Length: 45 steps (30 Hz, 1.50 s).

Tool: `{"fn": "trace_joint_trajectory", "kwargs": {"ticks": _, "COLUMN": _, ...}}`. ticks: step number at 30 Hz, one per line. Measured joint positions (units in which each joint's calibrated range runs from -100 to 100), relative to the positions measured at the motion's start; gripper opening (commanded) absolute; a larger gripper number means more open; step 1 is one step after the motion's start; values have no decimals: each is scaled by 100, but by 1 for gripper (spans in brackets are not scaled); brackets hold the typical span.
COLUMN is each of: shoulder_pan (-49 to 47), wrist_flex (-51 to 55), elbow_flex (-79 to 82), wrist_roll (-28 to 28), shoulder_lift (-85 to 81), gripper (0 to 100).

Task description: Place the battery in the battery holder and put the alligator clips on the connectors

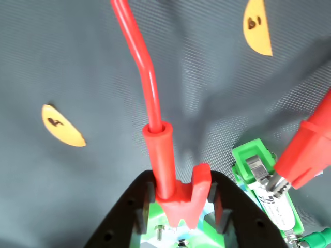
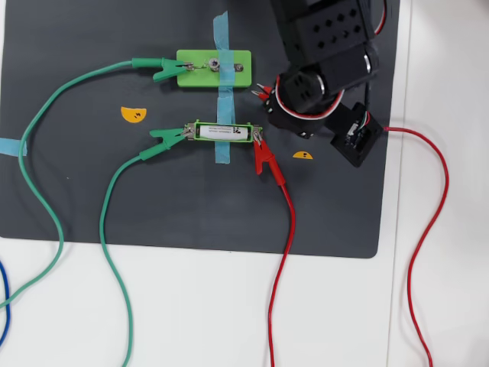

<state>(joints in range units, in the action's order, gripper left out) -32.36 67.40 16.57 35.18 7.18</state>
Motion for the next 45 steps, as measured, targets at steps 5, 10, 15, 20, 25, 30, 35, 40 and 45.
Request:
{"fn": "trace_joint_trajectory", "kwargs": {"ticks": 5, "shoulder_pan": 134, "wrist_flex": -395, "elbow_flex": 320, "wrist_roll": 5, "shoulder_lift": -185, "gripper": 1}}
{"fn": "trace_joint_trajectory", "kwargs": {"ticks": 10, "shoulder_pan": 168, "wrist_flex": -438, "elbow_flex": 364, "wrist_roll": 176, "shoulder_lift": -227, "gripper": 1}}
{"fn": "trace_joint_trajectory", "kwargs": {"ticks": 15, "shoulder_pan": 168, "wrist_flex": -438, "elbow_flex": 373, "wrist_roll": 346, "shoulder_lift": -227, "gripper": 1}}
{"fn": "trace_joint_trajectory", "kwargs": {"ticks": 20, "shoulder_pan": 246, "wrist_flex": -326, "elbow_flex": 373, "wrist_roll": 398, "shoulder_lift": -227, "gripper": 1}}
{"fn": "trace_joint_trajectory", "kwargs": {"ticks": 25, "shoulder_pan": 291, "wrist_flex": -103, "elbow_flex": 373, "wrist_roll": 398, "shoulder_lift": -227, "gripper": 1}}
{"fn": "trace_joint_trajectory", "kwargs": {"ticks": 30, "shoulder_pan": 291, "wrist_flex": -9, "elbow_flex": 382, "wrist_roll": 398, "shoulder_lift": -235, "gripper": 1}}
{"fn": "trace_joint_trajectory", "kwargs": {"ticks": 35, "shoulder_pan": 302, "wrist_flex": 69, "elbow_flex": 382, "wrist_roll": 398, "shoulder_lift": -235, "gripper": 1}}
{"fn": "trace_joint_trajectory", "kwargs": {"ticks": 40, "shoulder_pan": 302, "wrist_flex": 69, "elbow_flex": 382, "wrist_roll": 398, "shoulder_lift": -235, "gripper": 1}}
{"fn": "trace_joint_trajectory", "kwargs": {"ticks": 45, "shoulder_pan": 302, "wrist_flex": 69, "elbow_flex": 382, "wrist_roll": 398, "shoulder_lift": -235, "gripper": 1}}
